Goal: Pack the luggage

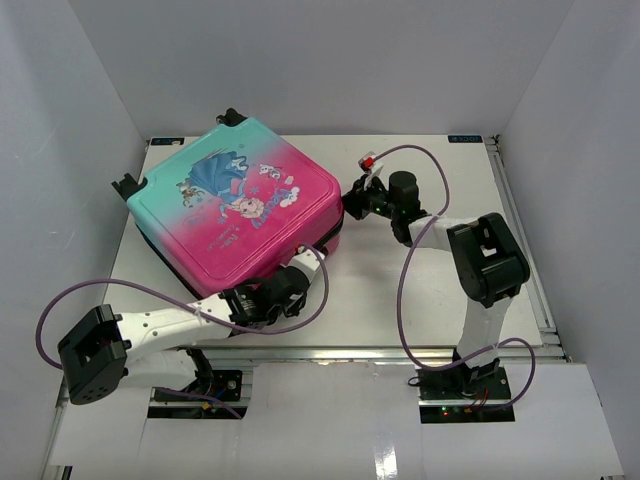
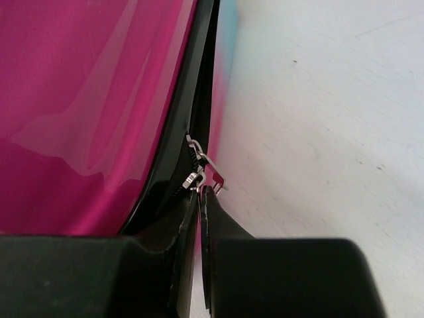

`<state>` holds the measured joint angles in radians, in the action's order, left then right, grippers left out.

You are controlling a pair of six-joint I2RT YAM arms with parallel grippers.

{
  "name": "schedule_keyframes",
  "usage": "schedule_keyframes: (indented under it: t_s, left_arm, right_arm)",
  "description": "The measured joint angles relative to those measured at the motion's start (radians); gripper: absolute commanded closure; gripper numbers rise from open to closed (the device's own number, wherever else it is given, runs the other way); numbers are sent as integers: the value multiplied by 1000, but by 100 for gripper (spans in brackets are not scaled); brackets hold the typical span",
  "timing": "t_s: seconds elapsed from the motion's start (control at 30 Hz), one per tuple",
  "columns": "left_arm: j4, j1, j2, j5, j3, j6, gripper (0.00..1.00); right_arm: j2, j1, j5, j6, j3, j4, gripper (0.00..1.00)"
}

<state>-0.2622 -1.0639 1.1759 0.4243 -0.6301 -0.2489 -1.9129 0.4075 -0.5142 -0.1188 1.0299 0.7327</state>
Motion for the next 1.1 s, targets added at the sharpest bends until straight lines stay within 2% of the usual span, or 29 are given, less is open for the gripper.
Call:
schedule_keyframes:
  t_s: [0.07, 0.1, 0.17, 0.2, 0.23, 0.27, 0.3, 0.33, 0.4, 0.47, 0.57, 0.7, 0.83, 0.93, 1.1]
  left_arm:
    - [-7, -4, 0, 8, 3, 0, 100]
    - [-12, -6, -1, 13, 3, -1, 95]
    - [-20, -10, -5, 27, 3, -2, 62]
    - [-24, -13, -8, 34, 3, -3, 49]
    - [-28, -16, -8, 45, -2, -7, 39]
    - [-33, -18, -7, 57, -10, -13, 39]
    - [-66, -22, -1, 76, -46, -20, 29]
    - [-93, -28, 12, 79, -98, -24, 29]
    - [-133, -38, 78, 95, -274, -34, 29]
    - [-169, -43, 172, 115, -484, -42, 33]
    - [-201, -23, 278, 149, -707, -38, 58]
    - [-255, 99, 321, 153, -826, -29, 100]
    - [-304, 348, 311, 146, -841, -33, 100]
    - [-318, 485, 264, 205, -783, -66, 100]
    - [-317, 496, 83, 186, -624, -137, 100]
  right_arm:
    - [-27, -5, -44, -24, 8, 38, 92]
    - [-37, -8, -62, -35, 10, 54, 92]
    - [-45, -11, -81, -54, 10, 72, 92]
    - [-47, -12, -90, -63, 10, 80, 92]
    - [-48, -13, -92, -73, 9, 87, 92]
    - [-48, -14, -92, -84, 7, 94, 92]
    - [-48, -15, -81, -95, 2, 98, 65]
    - [-48, -17, -70, -108, -5, 110, 56]
    - [-49, -29, -36, -136, -14, 131, 43]
    - [-49, -55, -5, -164, -21, 147, 40]
    - [-45, -108, 24, -200, -48, 162, 43]
    - [-29, -158, 45, -227, -80, 135, 52]
    - [18, -159, 93, -233, -71, -7, 64]
    - [29, -144, 138, -230, -42, -106, 65]
    - [11, -95, 177, -227, -33, -141, 74]
